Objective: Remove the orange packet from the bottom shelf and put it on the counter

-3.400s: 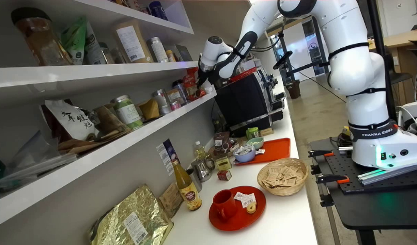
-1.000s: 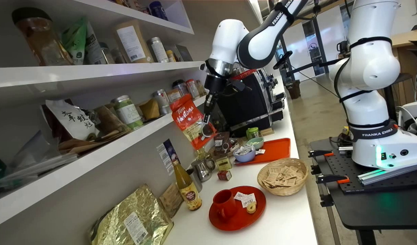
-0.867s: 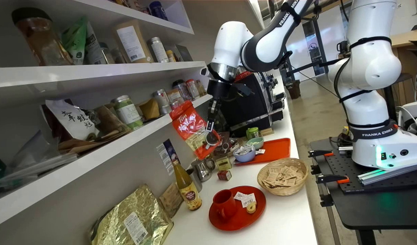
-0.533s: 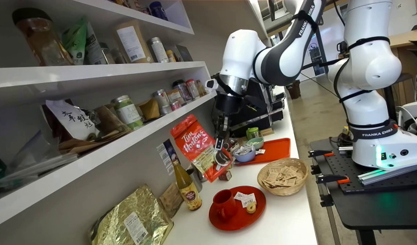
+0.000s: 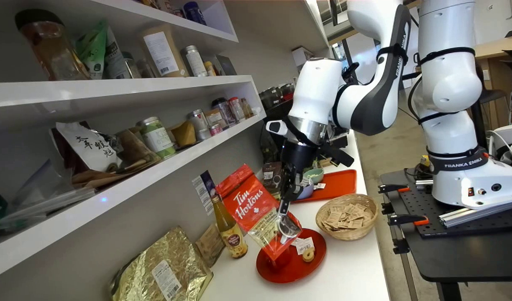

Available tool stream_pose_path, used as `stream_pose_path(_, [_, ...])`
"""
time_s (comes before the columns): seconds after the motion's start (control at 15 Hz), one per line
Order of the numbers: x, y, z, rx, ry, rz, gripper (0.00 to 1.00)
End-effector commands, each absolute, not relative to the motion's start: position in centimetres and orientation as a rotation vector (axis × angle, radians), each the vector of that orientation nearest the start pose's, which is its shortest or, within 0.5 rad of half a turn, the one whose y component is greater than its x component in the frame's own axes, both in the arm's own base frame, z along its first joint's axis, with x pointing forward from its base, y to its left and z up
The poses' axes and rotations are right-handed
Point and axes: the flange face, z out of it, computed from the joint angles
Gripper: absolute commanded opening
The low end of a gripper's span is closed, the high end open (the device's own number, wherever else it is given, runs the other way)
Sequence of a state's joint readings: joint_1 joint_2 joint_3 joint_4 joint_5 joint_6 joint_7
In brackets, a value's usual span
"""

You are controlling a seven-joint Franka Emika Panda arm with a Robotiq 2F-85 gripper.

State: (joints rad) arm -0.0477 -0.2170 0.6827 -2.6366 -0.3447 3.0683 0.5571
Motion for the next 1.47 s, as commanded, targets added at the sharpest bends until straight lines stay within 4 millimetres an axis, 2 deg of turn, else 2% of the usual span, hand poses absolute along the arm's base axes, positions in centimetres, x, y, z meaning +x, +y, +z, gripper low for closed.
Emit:
stream_pose_path(0.0, [35.2, 30.2, 35.0, -2.804, -0.652, -0.942, 0.02])
stream_pose_path(0.4, [33.9, 31.4, 33.0, -2.791, -0.706, -0.97, 0.02])
stream_pose_path(0.8, [32.9, 32.7, 29.4, -2.775, -0.712, -0.969, 0.02])
stream_pose_path(1.0, [32.9, 33.2, 26.6, -2.767, -0.715, -0.96, 0.02])
stream_pose_path(1.13, [33.2, 33.6, 24.0, -2.755, -0.694, -0.952, 0.02])
stream_pose_path(1.27, [34.1, 34.1, 20.7, -2.734, -0.662, -0.958, 0.03])
stream_pose_path(1.4, [35.9, 34.3, 18.8, -2.71, -0.629, -1.016, 0.04])
